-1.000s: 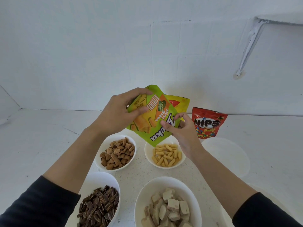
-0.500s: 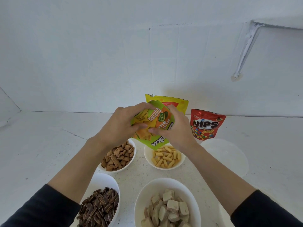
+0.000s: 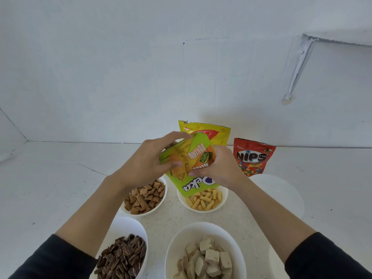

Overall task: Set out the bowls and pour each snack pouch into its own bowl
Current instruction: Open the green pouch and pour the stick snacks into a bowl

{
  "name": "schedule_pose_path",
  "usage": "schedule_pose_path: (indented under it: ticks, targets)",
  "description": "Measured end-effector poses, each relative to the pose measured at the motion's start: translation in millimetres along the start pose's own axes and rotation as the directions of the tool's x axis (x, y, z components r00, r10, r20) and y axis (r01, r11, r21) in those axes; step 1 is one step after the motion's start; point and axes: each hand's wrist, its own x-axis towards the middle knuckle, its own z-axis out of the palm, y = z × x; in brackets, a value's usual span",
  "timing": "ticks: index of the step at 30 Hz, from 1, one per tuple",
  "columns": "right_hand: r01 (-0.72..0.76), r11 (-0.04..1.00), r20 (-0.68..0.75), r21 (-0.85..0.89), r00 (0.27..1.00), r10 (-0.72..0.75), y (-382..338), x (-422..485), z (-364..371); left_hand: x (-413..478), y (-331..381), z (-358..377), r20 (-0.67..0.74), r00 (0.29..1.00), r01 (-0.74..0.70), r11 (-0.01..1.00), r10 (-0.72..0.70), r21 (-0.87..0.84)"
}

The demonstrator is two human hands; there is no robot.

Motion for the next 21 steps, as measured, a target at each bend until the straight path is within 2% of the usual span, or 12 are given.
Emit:
schedule_pose_path:
  ticks: [2,6,12,16,18,21]
  targets:
    - [-0.031,0.993,-0.041,0.116,0.998,0.036,4.0,-3.4,-1.8,-0.9,-2.2,-1.5,0.039,0.999,0.034,0.999,-0.034,0.005]
    - [0.008,0.980,-0.065,0.197,0.998,0.005,0.7,-8.8,-3.9,-3.4,-9.1,3.1,-0.040,0.994,0.101,0.993,-0.103,-0.053]
    - [0.075,0.987,-0.214,0.145,0.976,-0.043,-11.8,-10.7,1.9,1.7,-5.8,14.4,-0.135,0.989,0.054,0.999,-0.054,-0.005]
    - [0.110,0.945,-0.252,0.308,0.967,-0.031,-12.6,-7.7,-0.2,6.3,-10.8,16.7,-0.156,0.987,0.053,0.995,-0.039,0.089]
    - [0.120,0.928,-0.242,0.353,0.970,-0.033,-11.3,-7.4,-2.2,8.7,-13.1,16.0,-0.248,0.963,0.106,0.994,-0.105,-0.007]
    - [0.152,0.911,-0.250,0.384,0.967,-0.056,-11.7,-8.1,-4.1,12.8,-8.7,15.1,-0.332,0.916,0.122,0.945,-0.224,-0.302]
